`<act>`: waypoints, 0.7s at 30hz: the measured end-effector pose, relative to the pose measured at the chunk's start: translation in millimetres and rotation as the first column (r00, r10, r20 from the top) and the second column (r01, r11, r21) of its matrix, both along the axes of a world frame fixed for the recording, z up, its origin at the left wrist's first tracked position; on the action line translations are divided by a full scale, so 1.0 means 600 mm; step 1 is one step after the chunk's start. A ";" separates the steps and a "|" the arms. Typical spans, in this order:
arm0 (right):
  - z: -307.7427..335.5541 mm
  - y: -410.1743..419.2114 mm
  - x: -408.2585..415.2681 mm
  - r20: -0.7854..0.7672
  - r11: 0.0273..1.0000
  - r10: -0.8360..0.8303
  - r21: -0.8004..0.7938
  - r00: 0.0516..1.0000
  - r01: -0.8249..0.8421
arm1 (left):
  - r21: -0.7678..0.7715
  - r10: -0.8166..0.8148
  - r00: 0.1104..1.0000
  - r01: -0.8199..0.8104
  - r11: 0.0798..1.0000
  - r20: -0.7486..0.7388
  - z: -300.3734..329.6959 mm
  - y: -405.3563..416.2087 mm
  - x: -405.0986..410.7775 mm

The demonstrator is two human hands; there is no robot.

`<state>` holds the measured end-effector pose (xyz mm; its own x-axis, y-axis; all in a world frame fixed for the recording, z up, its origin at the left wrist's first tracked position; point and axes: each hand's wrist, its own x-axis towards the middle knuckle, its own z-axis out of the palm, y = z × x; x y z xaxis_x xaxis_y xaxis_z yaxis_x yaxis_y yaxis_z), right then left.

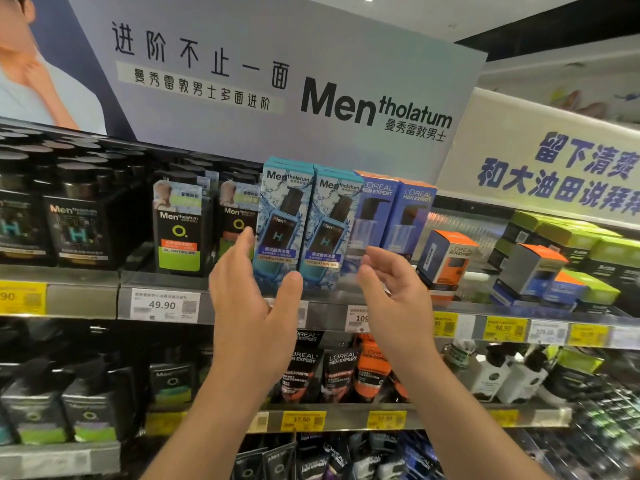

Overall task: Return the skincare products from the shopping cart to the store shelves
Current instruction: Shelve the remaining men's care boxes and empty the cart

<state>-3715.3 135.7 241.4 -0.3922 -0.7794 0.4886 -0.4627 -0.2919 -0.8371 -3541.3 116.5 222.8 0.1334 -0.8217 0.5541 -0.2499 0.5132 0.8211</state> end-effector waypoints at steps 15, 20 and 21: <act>-0.064 0.176 -0.128 0.155 0.994 -0.051 -0.087 0.987 0.065 | -0.074 -0.358 0.931 0.363 0.929 0.069 -0.019 0.113 -0.163; -0.099 0.276 -0.205 0.174 0.977 -0.198 -0.050 0.965 0.209 | -0.021 -0.521 0.847 0.526 0.850 0.109 -0.049 0.161 -0.265; -0.106 0.298 -0.219 0.190 0.969 -0.229 -0.050 0.955 0.242 | -0.009 -0.551 0.826 0.556 0.831 0.121 -0.056 0.174 -0.285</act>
<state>-3846.4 314.4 177.8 -0.6474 -0.6197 0.4437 -0.3678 -0.2559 -0.8940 -3712.3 220.8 189.4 -0.3996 -0.7148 0.5739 0.0009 0.6258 0.7800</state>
